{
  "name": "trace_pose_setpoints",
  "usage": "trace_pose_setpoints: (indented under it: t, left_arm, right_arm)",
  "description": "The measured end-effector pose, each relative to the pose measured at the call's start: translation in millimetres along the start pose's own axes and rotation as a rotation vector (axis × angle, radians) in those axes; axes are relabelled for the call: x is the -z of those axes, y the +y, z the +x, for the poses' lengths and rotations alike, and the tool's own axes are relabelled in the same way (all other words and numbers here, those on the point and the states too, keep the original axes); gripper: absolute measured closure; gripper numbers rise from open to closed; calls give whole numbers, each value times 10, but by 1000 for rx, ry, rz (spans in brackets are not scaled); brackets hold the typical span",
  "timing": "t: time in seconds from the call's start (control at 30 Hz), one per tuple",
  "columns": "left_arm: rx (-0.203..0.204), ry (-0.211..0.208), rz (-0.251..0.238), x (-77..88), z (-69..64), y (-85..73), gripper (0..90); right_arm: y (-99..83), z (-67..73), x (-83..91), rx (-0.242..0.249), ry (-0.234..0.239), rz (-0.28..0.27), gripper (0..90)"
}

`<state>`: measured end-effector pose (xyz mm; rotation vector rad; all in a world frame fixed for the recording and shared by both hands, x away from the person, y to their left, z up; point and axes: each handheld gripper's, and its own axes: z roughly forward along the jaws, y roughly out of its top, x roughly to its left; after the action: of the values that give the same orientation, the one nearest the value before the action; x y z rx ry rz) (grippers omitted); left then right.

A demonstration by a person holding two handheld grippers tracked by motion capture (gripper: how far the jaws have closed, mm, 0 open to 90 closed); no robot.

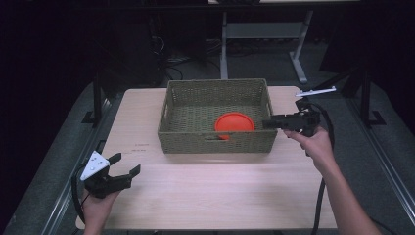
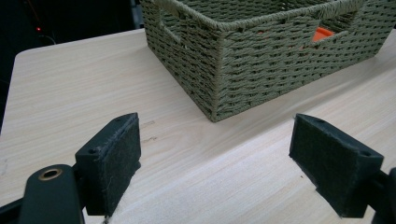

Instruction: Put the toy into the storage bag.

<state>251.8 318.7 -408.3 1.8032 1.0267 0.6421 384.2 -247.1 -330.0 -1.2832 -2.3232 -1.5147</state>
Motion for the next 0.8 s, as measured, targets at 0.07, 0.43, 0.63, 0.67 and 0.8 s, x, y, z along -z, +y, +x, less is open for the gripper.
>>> trace_pose_setpoints:
  t: [0.07,0.43,0.63,0.67,0.8]
  left_arm:
    - [2,-1,0,-2,-1,0,160]
    - [4,2,-3,6,4,-3,160]
    - [1,0,1,-3,-23,-1,160]
    - [1,0,-2,-5,-26,-1,160]
    - [2,-1,0,-5,-28,0,160]
  right_arm:
    - [-42,16,20,5,4,8,269]
    - [-294,48,168,-1,20,3,258]
    - [-427,103,265,23,13,-5,246]
    - [-456,113,275,25,10,-3,245]
    - [-582,120,309,33,2,-2,244]
